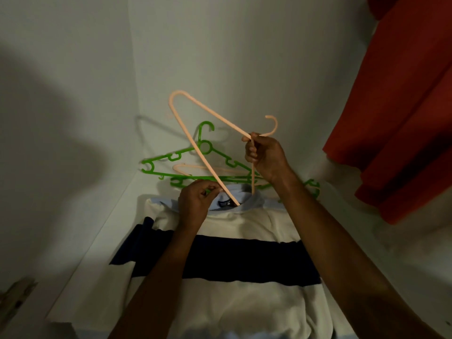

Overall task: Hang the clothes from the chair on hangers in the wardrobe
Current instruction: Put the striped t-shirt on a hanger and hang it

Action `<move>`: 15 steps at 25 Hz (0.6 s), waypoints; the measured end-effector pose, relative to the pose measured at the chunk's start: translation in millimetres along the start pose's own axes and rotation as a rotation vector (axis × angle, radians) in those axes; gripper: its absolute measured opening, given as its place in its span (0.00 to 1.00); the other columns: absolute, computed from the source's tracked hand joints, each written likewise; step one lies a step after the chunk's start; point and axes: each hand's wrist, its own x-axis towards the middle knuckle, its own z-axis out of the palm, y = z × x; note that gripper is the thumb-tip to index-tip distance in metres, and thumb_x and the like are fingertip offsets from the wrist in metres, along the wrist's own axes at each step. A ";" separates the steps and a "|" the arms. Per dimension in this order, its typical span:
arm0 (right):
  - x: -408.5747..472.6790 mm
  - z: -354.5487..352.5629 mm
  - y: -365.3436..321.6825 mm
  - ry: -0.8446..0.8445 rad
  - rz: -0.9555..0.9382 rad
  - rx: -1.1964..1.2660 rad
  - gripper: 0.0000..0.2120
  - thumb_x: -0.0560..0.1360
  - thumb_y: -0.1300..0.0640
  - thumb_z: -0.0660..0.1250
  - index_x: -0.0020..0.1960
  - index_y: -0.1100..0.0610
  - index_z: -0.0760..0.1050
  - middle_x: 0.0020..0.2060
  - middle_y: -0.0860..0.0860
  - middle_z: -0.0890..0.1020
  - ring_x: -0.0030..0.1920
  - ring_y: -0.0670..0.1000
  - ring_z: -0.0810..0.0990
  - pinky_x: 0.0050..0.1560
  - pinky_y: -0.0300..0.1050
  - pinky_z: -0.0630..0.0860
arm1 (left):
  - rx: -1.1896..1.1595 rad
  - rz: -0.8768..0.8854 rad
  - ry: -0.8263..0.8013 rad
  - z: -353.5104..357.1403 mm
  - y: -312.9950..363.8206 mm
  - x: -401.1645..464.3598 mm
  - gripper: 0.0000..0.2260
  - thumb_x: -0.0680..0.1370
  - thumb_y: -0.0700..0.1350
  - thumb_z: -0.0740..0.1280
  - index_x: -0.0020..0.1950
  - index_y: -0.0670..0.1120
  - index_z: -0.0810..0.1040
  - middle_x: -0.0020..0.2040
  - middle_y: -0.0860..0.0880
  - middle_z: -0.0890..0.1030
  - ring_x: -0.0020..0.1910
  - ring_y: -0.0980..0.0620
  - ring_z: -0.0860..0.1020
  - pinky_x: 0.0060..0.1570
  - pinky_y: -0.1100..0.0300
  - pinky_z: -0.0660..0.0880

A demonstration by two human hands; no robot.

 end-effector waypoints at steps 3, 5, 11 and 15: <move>7.5 -5.3 -12.0 0.033 0.119 -0.135 0.17 0.81 0.60 0.54 0.43 0.66 0.78 0.25 0.52 0.71 0.23 0.46 0.64 0.23 0.37 0.58 | -0.016 0.005 0.003 -1.8 4.6 2.6 0.02 0.73 0.40 0.78 0.44 0.44 0.86 0.41 0.52 0.85 0.41 0.66 0.81 0.42 0.70 0.76; 12.2 -4.0 -12.7 0.056 0.145 -0.190 0.16 0.79 0.61 0.55 0.42 0.67 0.79 0.27 0.53 0.73 0.23 0.47 0.66 0.24 0.38 0.60 | -0.028 -0.015 0.010 -2.8 5.6 4.8 0.03 0.72 0.38 0.78 0.43 0.43 0.86 0.40 0.52 0.85 0.40 0.66 0.81 0.41 0.71 0.76; 9.4 4.5 16.4 -0.043 0.192 0.138 0.12 0.69 0.61 0.59 0.36 0.66 0.79 0.25 0.52 0.72 0.19 0.45 0.63 0.19 0.35 0.56 | -0.250 -0.259 -0.015 -3.7 11.1 10.8 0.10 0.71 0.33 0.77 0.39 0.49 0.86 0.37 0.54 0.86 0.39 0.53 0.85 0.45 0.56 0.82; 4.9 2.9 23.6 -0.009 0.198 0.055 0.11 0.69 0.61 0.59 0.35 0.65 0.77 0.24 0.52 0.71 0.19 0.45 0.62 0.18 0.35 0.55 | -0.302 -0.230 -0.039 -14.5 21.0 16.5 0.07 0.71 0.32 0.78 0.40 0.44 0.87 0.37 0.49 0.87 0.40 0.52 0.85 0.45 0.58 0.81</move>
